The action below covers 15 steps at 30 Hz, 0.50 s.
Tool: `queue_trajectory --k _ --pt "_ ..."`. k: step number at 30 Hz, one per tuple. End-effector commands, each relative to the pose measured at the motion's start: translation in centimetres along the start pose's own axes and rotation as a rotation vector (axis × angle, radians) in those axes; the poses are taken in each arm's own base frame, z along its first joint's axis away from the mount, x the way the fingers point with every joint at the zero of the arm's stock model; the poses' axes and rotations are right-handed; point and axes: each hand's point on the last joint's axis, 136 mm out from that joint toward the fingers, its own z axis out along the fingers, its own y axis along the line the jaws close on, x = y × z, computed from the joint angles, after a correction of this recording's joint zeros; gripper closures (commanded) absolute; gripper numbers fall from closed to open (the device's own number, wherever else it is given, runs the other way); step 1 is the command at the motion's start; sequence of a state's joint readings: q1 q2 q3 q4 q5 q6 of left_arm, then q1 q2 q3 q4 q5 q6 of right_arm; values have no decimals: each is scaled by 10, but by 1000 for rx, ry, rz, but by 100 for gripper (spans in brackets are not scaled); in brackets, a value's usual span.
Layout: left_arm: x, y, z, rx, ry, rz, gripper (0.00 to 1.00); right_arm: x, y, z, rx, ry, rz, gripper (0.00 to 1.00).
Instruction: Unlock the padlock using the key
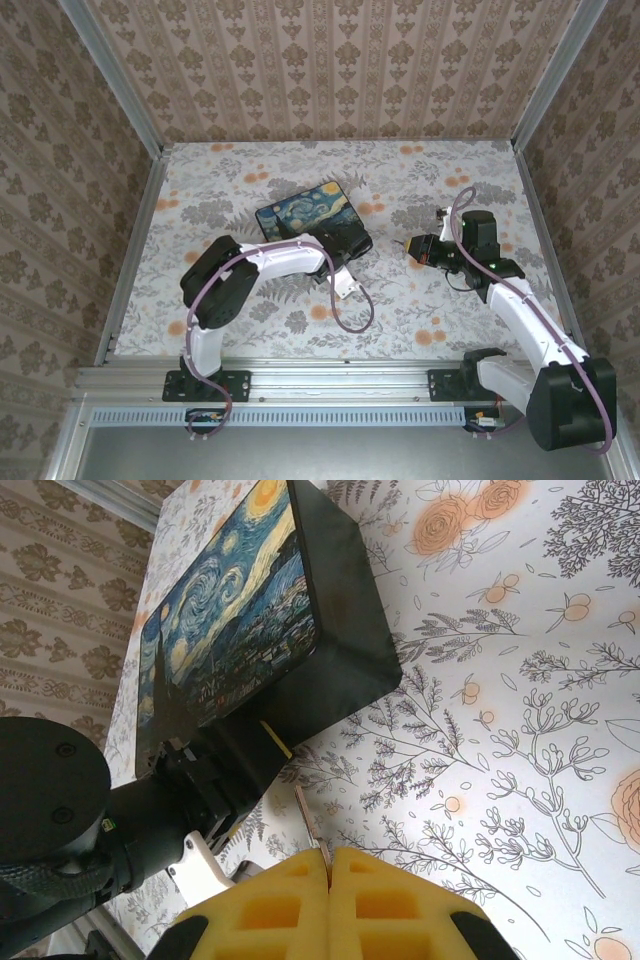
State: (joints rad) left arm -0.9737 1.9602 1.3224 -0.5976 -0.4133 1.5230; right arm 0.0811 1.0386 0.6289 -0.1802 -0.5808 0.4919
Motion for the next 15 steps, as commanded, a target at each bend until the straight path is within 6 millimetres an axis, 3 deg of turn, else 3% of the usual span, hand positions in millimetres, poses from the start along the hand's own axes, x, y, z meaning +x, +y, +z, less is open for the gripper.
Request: queue_trajectory --k 1,7,15 --pt "7 0 6 16 42 22 51 -13 10 -2 -34 -30 -41 100" --pt "8 -1 6 41 45 -3 65 -13 12 -3 -43 -26 -42 100" --pt "12 14 -17 4 12 -43 77 -16 13 -3 -49 -30 -38 100"
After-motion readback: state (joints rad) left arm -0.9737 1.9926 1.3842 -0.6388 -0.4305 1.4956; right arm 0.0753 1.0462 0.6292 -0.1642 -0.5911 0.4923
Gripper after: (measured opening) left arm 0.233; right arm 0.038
